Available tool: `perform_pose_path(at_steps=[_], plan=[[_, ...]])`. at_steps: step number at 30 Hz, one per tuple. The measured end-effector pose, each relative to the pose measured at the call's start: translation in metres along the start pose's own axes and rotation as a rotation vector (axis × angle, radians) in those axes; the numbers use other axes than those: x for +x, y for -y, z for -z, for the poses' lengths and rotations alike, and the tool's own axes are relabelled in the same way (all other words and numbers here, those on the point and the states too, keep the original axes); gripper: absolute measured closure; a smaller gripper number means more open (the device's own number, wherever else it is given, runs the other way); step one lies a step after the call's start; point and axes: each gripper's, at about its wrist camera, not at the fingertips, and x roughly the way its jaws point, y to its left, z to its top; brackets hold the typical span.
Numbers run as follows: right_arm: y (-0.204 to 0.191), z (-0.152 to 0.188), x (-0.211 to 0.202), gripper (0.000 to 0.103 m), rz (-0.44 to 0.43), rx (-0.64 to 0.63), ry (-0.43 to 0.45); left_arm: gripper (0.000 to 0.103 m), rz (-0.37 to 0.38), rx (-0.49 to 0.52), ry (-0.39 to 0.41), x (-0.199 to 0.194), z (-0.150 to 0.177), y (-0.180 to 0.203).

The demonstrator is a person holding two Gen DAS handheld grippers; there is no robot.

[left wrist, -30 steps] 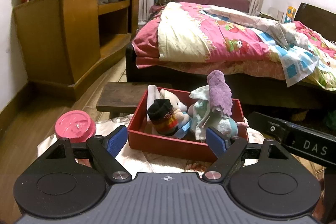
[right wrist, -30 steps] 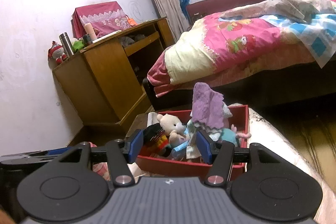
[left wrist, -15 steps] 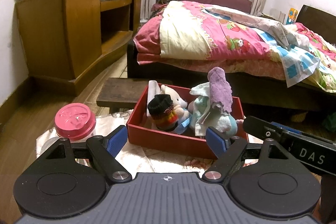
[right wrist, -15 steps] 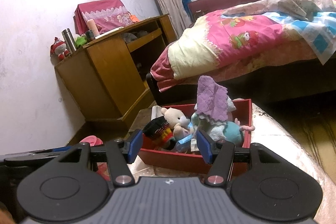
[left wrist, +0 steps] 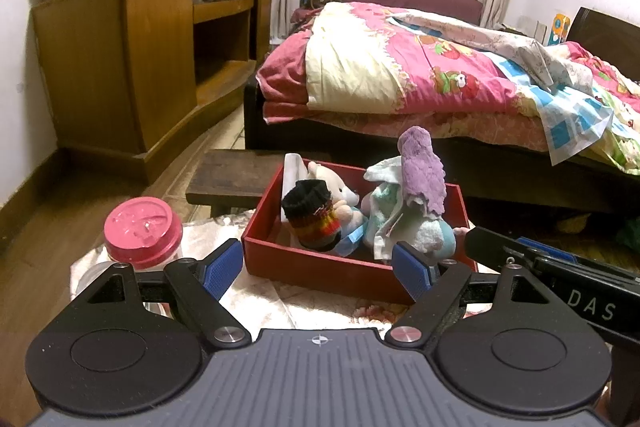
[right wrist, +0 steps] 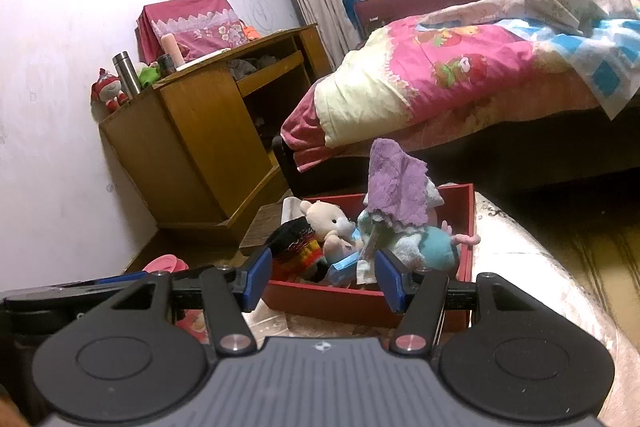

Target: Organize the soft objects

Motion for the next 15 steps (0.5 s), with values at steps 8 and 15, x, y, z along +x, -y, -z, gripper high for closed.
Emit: perform_pose_path(at_steps=[8,15], plan=[[0.0011,0.0010,0.0006,0.073,0.001,0.000,-0.004,0.023,-0.001,-0.006,-0.011,0.0020,0.0010,-0.0003],[0.0013,0.0010,0.0006,0.073,-0.001,0.003,-0.004,0.022,0.015,-0.010,-0.009,0.0029,0.0009,-0.0010]])
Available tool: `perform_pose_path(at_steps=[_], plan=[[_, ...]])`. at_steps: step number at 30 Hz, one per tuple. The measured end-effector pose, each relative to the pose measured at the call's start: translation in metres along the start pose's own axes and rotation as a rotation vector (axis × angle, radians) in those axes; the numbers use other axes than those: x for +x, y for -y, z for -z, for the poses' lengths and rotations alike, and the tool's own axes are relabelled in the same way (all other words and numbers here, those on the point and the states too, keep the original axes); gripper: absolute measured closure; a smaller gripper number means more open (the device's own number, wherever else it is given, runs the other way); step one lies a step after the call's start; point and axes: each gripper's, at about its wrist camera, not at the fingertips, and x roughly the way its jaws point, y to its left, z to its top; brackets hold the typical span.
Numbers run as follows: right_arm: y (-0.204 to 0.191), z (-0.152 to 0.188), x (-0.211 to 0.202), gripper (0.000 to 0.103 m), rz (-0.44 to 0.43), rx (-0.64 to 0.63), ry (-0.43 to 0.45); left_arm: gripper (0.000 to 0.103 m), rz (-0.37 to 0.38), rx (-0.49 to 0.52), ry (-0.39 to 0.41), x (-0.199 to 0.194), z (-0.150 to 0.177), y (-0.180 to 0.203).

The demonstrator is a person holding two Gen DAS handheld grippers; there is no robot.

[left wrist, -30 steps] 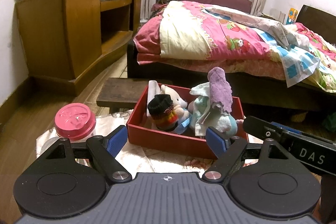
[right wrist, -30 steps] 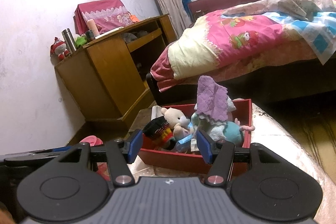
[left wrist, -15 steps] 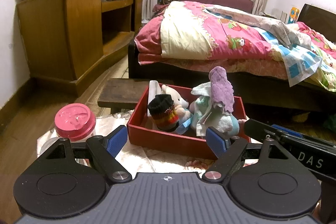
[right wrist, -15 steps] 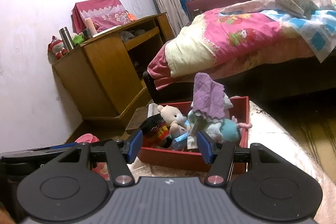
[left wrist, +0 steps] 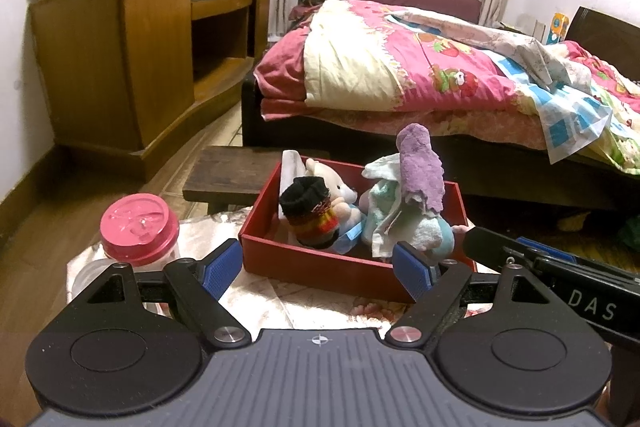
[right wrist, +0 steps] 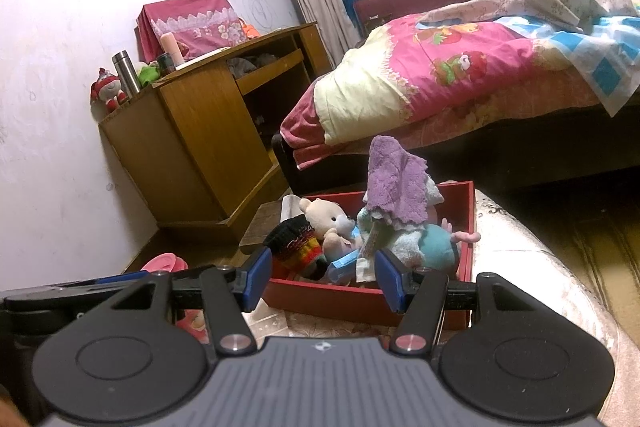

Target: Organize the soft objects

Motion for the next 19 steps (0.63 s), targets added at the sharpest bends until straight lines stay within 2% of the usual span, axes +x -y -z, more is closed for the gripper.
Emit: perform_pose_path(at_steps=[6,9,10,12,15,17,19], plan=[[0.000,0.000,-0.001,0.073,-0.008,0.011,0.015,0.018,0.023,-0.029,0.016,-0.001,0.000,-0.003],[0.002,-0.002,-0.006,0.070,-0.018,0.026,0.039,0.005,0.014,-0.069,0.023,-0.001,-0.001,-0.007],[0.002,-0.003,-0.007,0.069,-0.020,0.033,0.047,0.006,0.019,-0.073,0.029,-0.001,-0.002,-0.008],[0.004,-0.004,-0.010,0.063,-0.026,0.046,0.058,0.006,0.048,-0.056,0.062,-0.004,-0.001,-0.010],[0.003,-0.006,-0.013,0.062,-0.031,0.033,0.072,0.006,0.057,0.011,0.091,-0.006,0.000,-0.006],[0.004,-0.007,-0.014,0.062,-0.006,0.021,0.082,0.006,0.019,0.049,0.112,-0.008,0.002,-0.002],[0.011,-0.007,-0.013,0.052,0.021,0.038,0.076,0.006,-0.027,0.074,0.130,-0.010,0.003,0.002]])
